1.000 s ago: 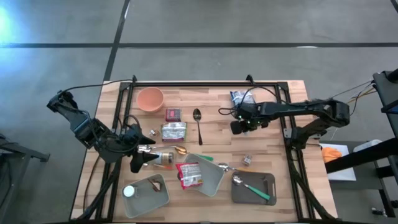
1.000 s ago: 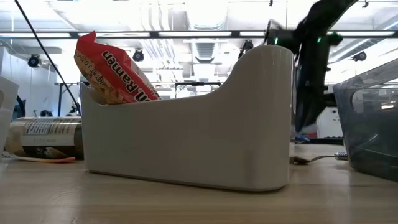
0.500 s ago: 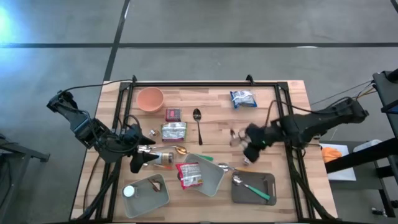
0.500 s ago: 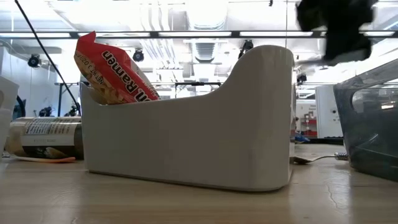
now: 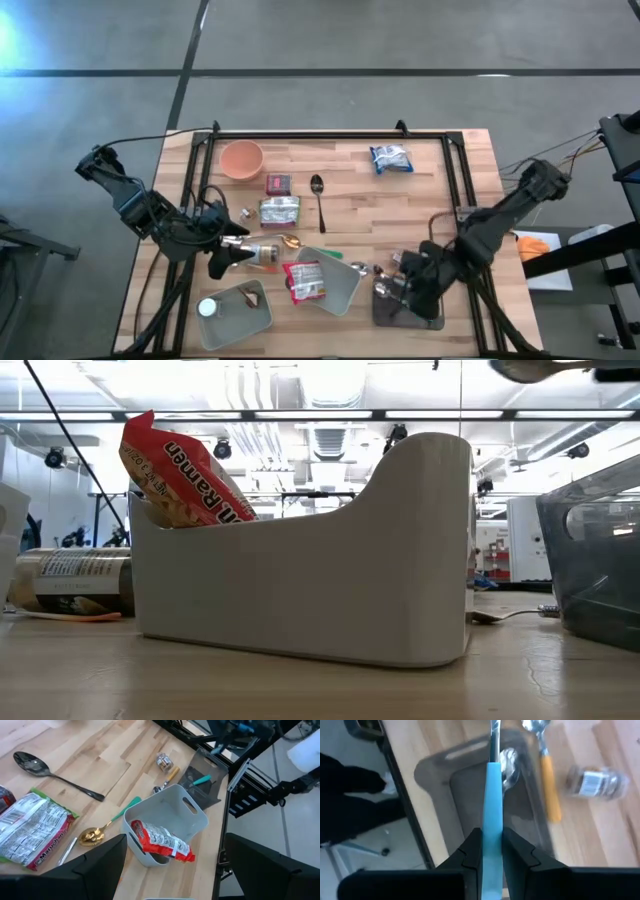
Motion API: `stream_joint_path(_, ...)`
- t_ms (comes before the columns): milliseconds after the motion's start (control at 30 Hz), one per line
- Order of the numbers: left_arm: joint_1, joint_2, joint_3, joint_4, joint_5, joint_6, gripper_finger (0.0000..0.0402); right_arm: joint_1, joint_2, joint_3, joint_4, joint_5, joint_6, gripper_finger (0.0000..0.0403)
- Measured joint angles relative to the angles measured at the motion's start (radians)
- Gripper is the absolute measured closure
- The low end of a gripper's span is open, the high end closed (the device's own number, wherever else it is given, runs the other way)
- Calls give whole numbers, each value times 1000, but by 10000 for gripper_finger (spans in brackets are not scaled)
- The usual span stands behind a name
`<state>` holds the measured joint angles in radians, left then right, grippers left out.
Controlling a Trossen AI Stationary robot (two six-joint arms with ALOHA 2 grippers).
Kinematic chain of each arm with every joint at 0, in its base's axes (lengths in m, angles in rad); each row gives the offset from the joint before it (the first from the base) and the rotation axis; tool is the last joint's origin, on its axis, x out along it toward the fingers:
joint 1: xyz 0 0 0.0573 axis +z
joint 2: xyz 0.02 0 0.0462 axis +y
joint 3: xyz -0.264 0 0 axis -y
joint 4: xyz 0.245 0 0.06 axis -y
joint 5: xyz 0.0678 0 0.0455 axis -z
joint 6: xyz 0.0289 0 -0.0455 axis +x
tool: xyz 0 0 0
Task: Pick & Place Food Item
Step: Put the light blue spoon into the black bin
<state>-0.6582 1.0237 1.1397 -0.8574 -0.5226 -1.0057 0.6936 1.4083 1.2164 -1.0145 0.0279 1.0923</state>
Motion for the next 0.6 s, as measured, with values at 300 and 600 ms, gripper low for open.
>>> stream_joint_path(300, 0, 0, 0, 0, 0, -17, 61, 144, 155, 91, 11, 58, 164, 364)
stream_joint_path(600, 0, 0, 0, 0, 3, -16, 61, 186, 231, 87, 18, 57, 250, 364)
